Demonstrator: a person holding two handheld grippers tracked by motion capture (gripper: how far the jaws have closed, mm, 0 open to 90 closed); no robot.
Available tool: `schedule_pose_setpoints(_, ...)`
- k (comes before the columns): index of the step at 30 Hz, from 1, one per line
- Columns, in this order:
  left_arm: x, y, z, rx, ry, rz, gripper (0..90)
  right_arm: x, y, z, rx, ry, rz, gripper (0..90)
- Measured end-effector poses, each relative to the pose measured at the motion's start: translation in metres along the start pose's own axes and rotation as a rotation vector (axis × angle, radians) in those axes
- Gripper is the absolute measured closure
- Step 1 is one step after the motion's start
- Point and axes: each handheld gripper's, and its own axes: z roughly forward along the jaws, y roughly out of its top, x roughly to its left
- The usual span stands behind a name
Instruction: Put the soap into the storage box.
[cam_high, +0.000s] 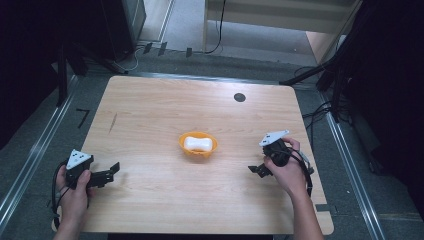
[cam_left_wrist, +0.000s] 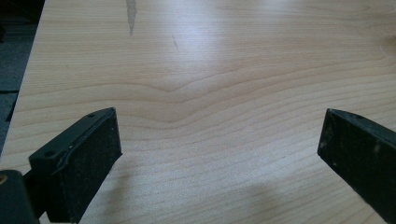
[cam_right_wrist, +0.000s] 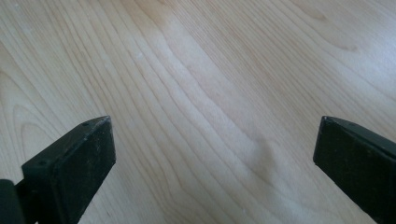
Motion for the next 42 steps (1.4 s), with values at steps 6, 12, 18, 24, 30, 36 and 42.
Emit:
schedule_pose_setpoints(6, 0.000, 0.000, 0.000, 0.000, 0.003, 0.000, 0.0, -0.002, -0.018, -0.006, -0.027, -0.018, 0.028, 0.0)
schedule_pose_setpoints(12, 0.000, 0.000, 0.000, -0.001, 0.002, 0.000, 0.0, -0.004, -0.033, -0.013, -0.064, -0.049, 0.065, 0.0)
schedule_pose_setpoints(18, 0.000, 0.000, 0.000, 0.000, 0.002, -0.001, 0.0, -0.004, -0.049, -0.016, -0.099, -0.067, 0.093, 0.0)
schedule_pose_setpoints(24, 0.000, 0.000, 0.000, 0.001, 0.004, 0.000, 0.0, 0.000, -0.067, -0.017, -0.114, -0.145, 0.120, 0.0)
schedule_pose_setpoints(30, -0.001, 0.000, 0.000, -0.001, 0.008, -0.001, 0.0, 0.004, -0.080, -0.022, -0.134, -0.124, 0.131, 0.0)
schedule_pose_setpoints(36, -0.001, 0.000, 0.000, 0.000, 0.008, 0.002, 0.0, 0.006, -0.103, -0.033, -0.255, -0.122, 0.186, 0.0)
schedule_pose_setpoints(42, -0.001, 0.000, 0.000, 0.001, 0.004, -0.004, 0.0, 0.009, -0.132, -0.046, -0.366, -0.093, 0.263, 0.0)
